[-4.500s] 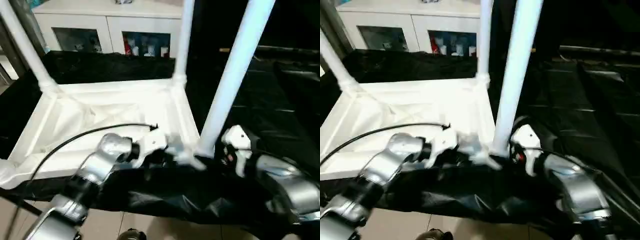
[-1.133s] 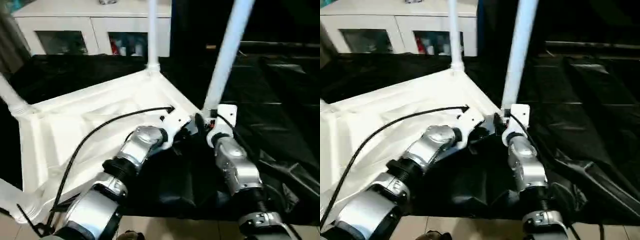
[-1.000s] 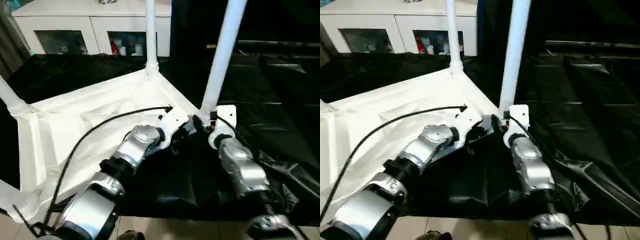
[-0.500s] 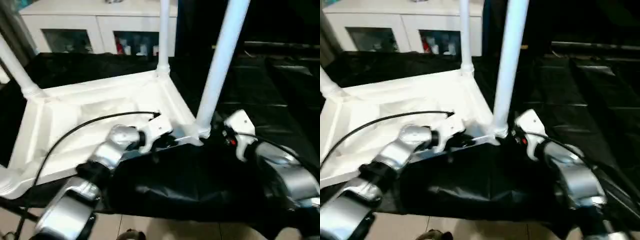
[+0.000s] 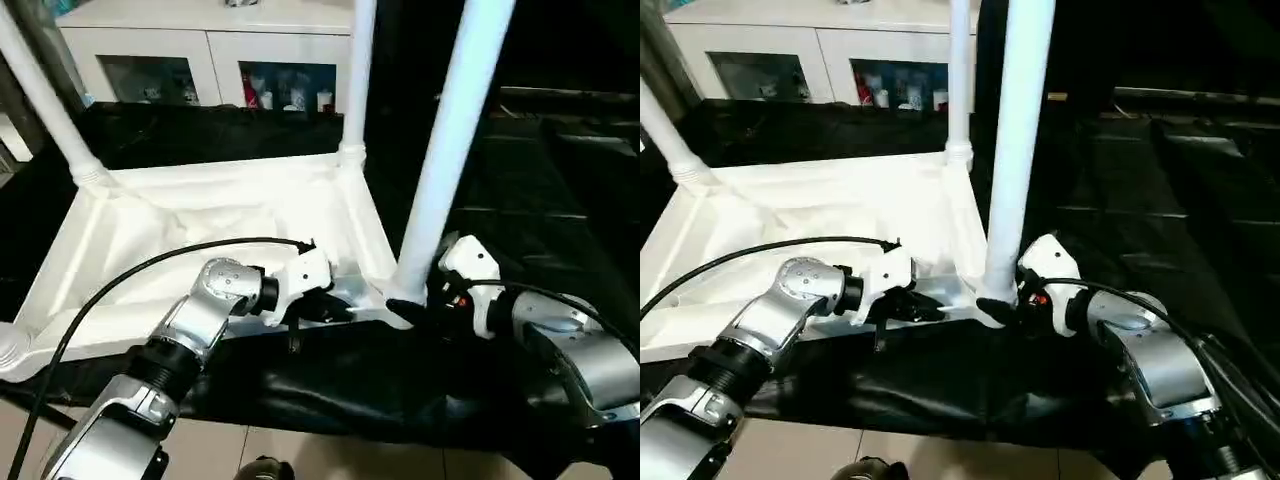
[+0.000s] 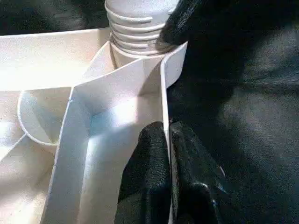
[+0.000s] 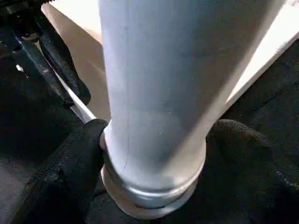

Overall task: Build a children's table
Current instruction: Rotate leg to tighten

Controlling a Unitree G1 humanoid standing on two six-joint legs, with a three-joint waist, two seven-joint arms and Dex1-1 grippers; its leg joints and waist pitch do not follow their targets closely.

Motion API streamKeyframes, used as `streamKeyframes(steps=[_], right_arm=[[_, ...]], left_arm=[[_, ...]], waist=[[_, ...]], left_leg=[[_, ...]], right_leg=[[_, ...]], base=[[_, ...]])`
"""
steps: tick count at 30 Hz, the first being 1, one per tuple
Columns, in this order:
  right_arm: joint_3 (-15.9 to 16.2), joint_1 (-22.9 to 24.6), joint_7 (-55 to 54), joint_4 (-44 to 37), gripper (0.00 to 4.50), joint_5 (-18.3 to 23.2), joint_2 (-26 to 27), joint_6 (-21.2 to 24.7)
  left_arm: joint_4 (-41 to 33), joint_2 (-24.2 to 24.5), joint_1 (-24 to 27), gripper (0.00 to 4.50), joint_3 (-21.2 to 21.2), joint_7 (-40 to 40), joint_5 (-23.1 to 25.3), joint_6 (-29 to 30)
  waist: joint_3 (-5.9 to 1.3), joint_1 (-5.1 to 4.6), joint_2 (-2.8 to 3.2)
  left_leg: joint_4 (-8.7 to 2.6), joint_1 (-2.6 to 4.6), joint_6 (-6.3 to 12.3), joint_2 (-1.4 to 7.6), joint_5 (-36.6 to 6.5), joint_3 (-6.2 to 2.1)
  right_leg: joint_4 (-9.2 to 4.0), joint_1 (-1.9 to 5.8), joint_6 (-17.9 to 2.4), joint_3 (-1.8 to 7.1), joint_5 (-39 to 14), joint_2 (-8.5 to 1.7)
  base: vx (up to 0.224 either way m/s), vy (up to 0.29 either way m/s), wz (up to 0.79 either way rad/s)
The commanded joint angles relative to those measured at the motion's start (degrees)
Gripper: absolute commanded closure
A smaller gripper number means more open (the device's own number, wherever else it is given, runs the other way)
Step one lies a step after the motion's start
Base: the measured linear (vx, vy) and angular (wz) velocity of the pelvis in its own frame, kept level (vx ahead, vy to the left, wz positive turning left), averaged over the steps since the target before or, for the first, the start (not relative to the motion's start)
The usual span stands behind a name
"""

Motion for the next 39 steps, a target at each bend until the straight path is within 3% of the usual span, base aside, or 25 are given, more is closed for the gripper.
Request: streamKeyframes(steps=[1,3,10,18,23,24,25,26,27,29,30,34,39], right_arm=[[-0.5,0.1,0.1,-1.1,0.76,0.7,-0.5,0.6],[-0.7,0.1,0.3,-1.0,0.76,1.1,-0.2,0.7],[-0.6,0.2,0.6,-0.5,1.54,0.8,0.2,0.6],[-0.6,0.6,-0.5,0.6,1.73,0.8,1.3,-0.4],[-3.4,-0.4,-7.7,4.3,1.75,0.5,5.9,-1.1],[-5.2,-1.0,-12.8,6.5,1.75,0.1,8.7,-1.3],[-7.7,-1.8,-20.0,9.3,1.75,-0.4,12.3,-1.3],[-7.7,-1.8,-20.0,9.3,1.75,-0.4,12.3,-1.3],[-9.6,-2.7,-27.3,12.2,1.75,-1.5,15.5,-1.8],[-10.8,-3.7,-33.9,15.4,1.75,-2.7,18.6,-2.6],[-10.8,-3.7,-33.9,15.4,1.75,-2.7,18.6,-2.6],[-12.4,-6.8,-46.5,22.5,1.75,-4.8,25.1,-5.7],[-10.4,-9.6,-46.5,25.6,1.75,-5.1,29.8,-9.4]], left_arm=[[-3.8,-0.4,-0.9,4.5,-0.4,-2.4,-1.7,-0.6],[-4.1,-0.3,-0.8,4.5,-0.4,-2.5,-1.6,-0.5],[-3.9,-0.1,-0.7,4.5,-0.3,-2.2,-1.2,-0.3],[-3.6,-0.2,-0.6,4.5,0.0,-1.3,-0.9,0.0],[-1.2,-1.4,-1.6,4.5,0.7,2.8,0.3,0.8],[0.9,-2.7,-2.5,4.5,1.3,6.6,1.2,1.5],[3.8,-4.6,-3.9,4.5,2.3,12.2,2.3,2.5],[3.8,-4.6,-3.9,4.5,2.3,12.2,2.3,2.5],[6.6,-6.7,-5.2,4.5,3.2,17.2,3.0,3.7],[9.0,-8.6,-6.5,4.5,3.9,22.1,3.7,4.5],[9.0,-8.6,-6.5,4.5,3.9,22.1,3.7,4.5],[15.3,-14.3,-9.9,4.5,5.3,34.4,4.9,5.6],[18.9,-17.2,-11.5,4.5,5.0,39.0,6.4,4.7]], waist=[[-3.91,-0.19,-0.77],[-3.98,-0.17,-0.73],[-4.05,-0.24,-0.75],[-4.22,-0.24,-0.76],[-4.1,-0.81,-0.68],[-4.1,-0.85,-0.79],[-4.1,-0.95,-0.65],[-4.01,-1.3,-0.72],[-4.16,-1.3,-0.81],[-4.04,-1.65,-0.64],[-4.14,-1.72,-0.85],[-4.21,-2.06,-0.73],[-3.99,-2.19,-0.49]], left_leg=[[-4.09,2.21,0.07,5.59,-17.0,-3.35],[-4.01,2.13,0.58,5.55,-16.2,-3.35],[-3.95,2.18,0.58,5.52,-16.2,-3.33],[-3.78,2.04,1.07,5.45,-14.8,-3.28],[-3.89,2.19,-0.09,5.32,-16.9,-3.34],[-3.96,2.18,-0.44,5.37,-17.4,-3.49],[-3.97,2.33,-0.6,5.37,-17.6,-3.35],[-4.01,2.4,-1.69,5.17,-18.5,-3.43],[-4.09,2.43,-2.4,5.23,-18.7,-3.69],[-4.19,2.61,-3.15,5.18,-19.4,-3.54],[-4.17,2.42,-3.21,5.05,-19.5,-3.7],[-3.92,2.2,-1.72,4.75,-17.3,-3.35],[-4.17,2.23,-0.99,4.89,-18.2,-3.48]], right_leg=[[-4.77,1.68,-11.3,4.0,-12.8,-5.72],[-4.68,1.74,-11.4,3.92,-12.2,-5.64],[-4.69,1.72,-11.4,3.86,-12.5,-5.55],[-4.41,1.84,-11.9,3.8,-10.5,-5.51],[-4.72,1.58,-11.9,3.78,-12.9,-5.51],[-4.82,1.82,-11.4,3.72,-14.1,-5.55],[-4.83,1.48,-11.4,3.8,-14.2,-5.47],[-4.98,1.18,-11.7,3.75,-15.0,-5.45],[-4.96,1.55,-11.3,3.64,-15.6,-5.61],[-5.1,1.09,-11.0,3.77,-15.7,-5.48],[-5.12,1.55,-10.7,3.67,-15.6,-5.64],[-5.14,1.47,-10.9,3.78,-12.0,-5.55],[-5.42,1.53,-10.3,3.65,-12.8,-5.36]], base=[[0.0,0.0,0.0],[0.0,0.0,0.0],[0.0,0.0,0.0],[0.0,0.0,0.0],[0.0,0.0,0.0],[0.0,0.0,0.0],[0.0,0.0,0.0],[0.0,0.0,0.0],[0.0,0.0,0.0],[0.0,0.0,0.0],[0.0,0.0,0.0],[0.0,0.0,0.0],[0.0,0.0,0.0]])
